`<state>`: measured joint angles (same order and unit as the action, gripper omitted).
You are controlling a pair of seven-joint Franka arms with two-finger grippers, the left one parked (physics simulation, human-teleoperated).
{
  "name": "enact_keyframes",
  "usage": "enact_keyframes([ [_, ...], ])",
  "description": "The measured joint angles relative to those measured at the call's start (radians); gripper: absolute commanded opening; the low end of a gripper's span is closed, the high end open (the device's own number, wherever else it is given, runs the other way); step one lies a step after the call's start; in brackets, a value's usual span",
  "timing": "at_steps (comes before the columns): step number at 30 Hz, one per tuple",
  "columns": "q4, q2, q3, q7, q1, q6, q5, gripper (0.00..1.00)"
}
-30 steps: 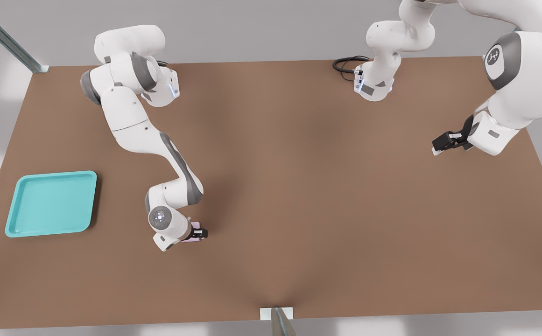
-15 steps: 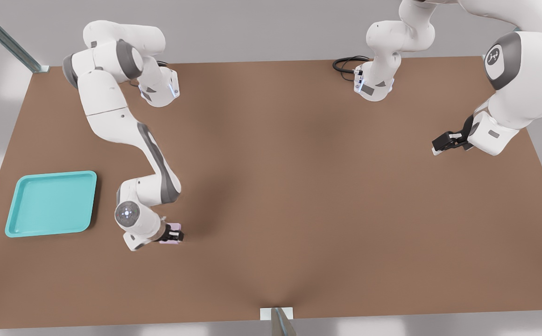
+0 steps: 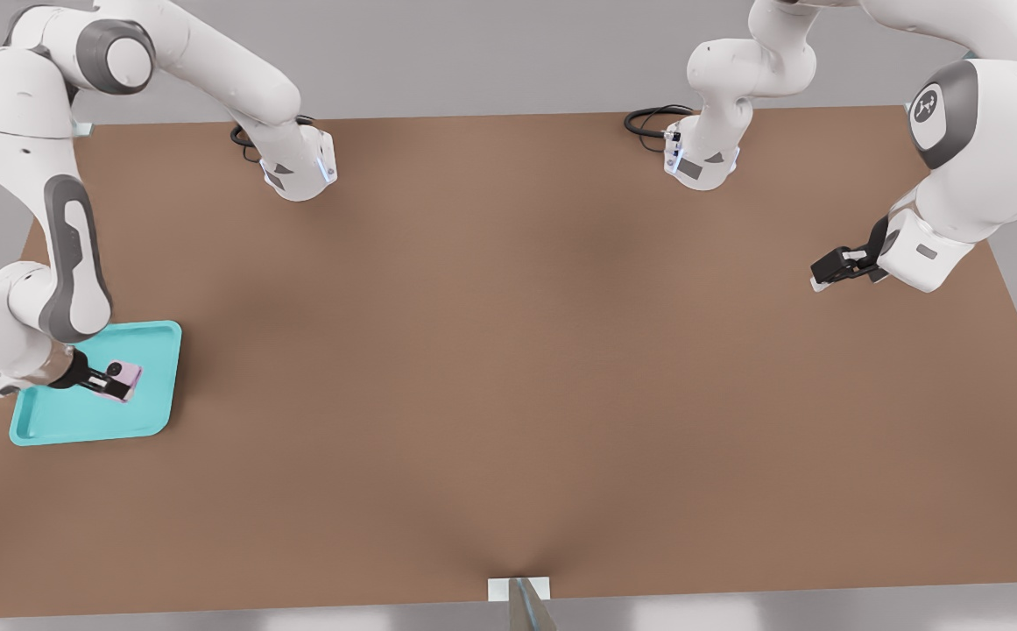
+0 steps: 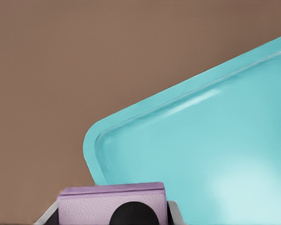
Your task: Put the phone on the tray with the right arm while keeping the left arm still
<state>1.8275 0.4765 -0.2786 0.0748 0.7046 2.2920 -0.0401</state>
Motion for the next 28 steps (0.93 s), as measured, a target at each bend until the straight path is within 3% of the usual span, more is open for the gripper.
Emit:
enact_keyframes([
  [1, 0.001, 0.003, 0.002, 0.031, 0.006, -0.001, -0.002, 0.85],
  [2, 0.003, 0.006, 0.005, 0.060, 0.004, -0.002, -0.003, 1.00],
  [6, 0.006, 0.029, 0.046, 0.155, -0.057, -0.004, 0.008, 1.00],
  [8, -0.005, -0.023, 0.084, 0.194, -0.128, -0.005, 0.027, 1.00],
  [10, -0.080, -0.125, 0.126, 0.215, -0.258, -0.038, 0.029, 1.00],
  [13, -0.259, -0.247, 0.325, 0.199, -0.620, -0.180, 0.033, 1.00],
  [14, -0.318, -0.258, 0.352, 0.186, -0.691, -0.245, 0.034, 1.00],
  [21, -0.383, -0.242, 0.370, 0.097, -0.836, -0.495, 0.037, 1.00],
  [28, -0.249, -0.333, 0.387, 0.036, -0.871, -0.529, 0.033, 1.00],
])
